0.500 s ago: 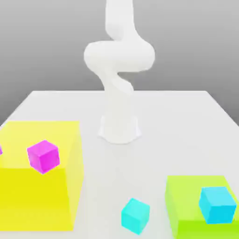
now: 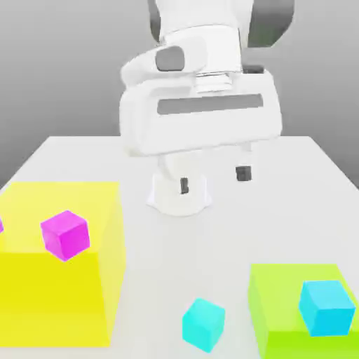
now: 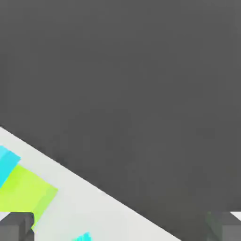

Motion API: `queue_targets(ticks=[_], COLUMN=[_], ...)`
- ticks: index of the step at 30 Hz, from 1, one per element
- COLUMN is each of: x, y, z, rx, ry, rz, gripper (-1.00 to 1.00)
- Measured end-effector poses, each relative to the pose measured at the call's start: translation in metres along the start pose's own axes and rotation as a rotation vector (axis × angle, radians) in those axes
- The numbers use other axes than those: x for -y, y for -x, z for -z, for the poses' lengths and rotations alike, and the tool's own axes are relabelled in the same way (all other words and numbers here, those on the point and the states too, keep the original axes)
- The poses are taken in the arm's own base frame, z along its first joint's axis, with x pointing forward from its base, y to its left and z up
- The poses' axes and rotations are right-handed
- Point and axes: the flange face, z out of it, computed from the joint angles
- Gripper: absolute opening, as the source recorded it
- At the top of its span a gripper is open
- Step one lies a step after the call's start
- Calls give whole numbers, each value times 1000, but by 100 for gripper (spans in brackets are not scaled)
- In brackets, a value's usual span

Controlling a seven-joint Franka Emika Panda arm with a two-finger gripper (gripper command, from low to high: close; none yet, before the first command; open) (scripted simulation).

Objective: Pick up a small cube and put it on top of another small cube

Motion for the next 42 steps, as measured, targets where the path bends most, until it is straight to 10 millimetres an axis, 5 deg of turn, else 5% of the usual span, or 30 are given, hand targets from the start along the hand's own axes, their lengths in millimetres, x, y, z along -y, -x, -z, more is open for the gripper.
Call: queue_targets(ticks=[8,14,15,21,28,31,34,37,42], x=[-15,-28,-29,-30,-18,-30,-68,-129,-231], y=[63,90,93,95,78,41,-8,-47,-62], z=[-139,-212,-220,-224,-167,-146,-106,-54,29], rx=[226,268,268,270,263,228,192,163,146], ry=[76,91,91,91,94,127,170,218,258], rz=[293,348,348,348,375,325,189,-8,-388], gripper=[0,0,-100,-100,-100,-100,-100,-100,-100])
